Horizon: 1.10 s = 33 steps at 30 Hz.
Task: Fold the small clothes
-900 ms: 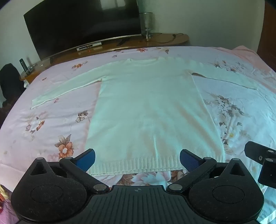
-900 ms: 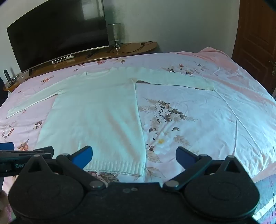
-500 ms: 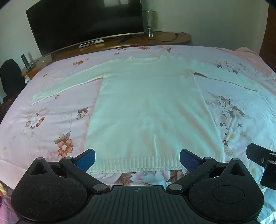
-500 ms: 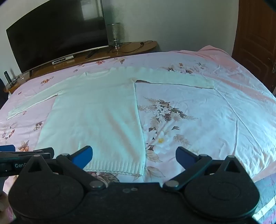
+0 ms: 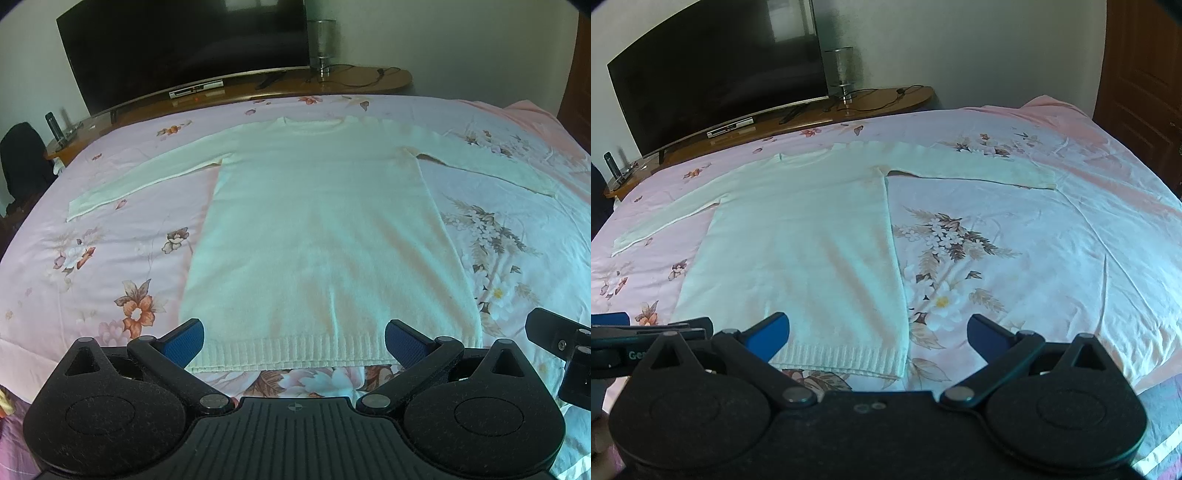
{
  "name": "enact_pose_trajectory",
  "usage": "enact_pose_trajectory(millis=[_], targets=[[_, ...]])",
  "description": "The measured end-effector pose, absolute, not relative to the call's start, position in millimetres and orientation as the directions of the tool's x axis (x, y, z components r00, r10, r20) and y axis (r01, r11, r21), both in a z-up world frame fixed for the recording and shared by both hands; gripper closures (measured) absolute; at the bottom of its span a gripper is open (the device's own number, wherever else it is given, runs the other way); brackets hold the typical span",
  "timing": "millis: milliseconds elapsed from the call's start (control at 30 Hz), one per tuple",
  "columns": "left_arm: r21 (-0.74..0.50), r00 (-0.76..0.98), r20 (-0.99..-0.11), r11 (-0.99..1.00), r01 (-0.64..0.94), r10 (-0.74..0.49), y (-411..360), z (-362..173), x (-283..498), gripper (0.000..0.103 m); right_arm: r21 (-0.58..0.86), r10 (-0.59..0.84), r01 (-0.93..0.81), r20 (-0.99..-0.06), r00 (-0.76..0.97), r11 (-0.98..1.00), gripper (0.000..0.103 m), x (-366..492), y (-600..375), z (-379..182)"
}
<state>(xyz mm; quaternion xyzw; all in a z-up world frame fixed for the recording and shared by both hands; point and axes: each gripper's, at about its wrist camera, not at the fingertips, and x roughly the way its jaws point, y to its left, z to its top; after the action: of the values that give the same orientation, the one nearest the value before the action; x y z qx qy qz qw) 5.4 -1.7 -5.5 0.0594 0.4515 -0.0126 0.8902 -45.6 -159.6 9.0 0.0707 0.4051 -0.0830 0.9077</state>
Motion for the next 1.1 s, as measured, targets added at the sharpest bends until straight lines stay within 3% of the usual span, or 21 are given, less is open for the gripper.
enact_pose_trajectory(millis=[1100], targets=[[0.097, 0.581, -0.813, 0.991, 0.089, 0.028, -3.6, -8.0, 11.6, 0.0, 0.068, -0.085, 0.206, -0.755, 0.65, 0.976, 0.0, -40.2, -159.8, 6.2]])
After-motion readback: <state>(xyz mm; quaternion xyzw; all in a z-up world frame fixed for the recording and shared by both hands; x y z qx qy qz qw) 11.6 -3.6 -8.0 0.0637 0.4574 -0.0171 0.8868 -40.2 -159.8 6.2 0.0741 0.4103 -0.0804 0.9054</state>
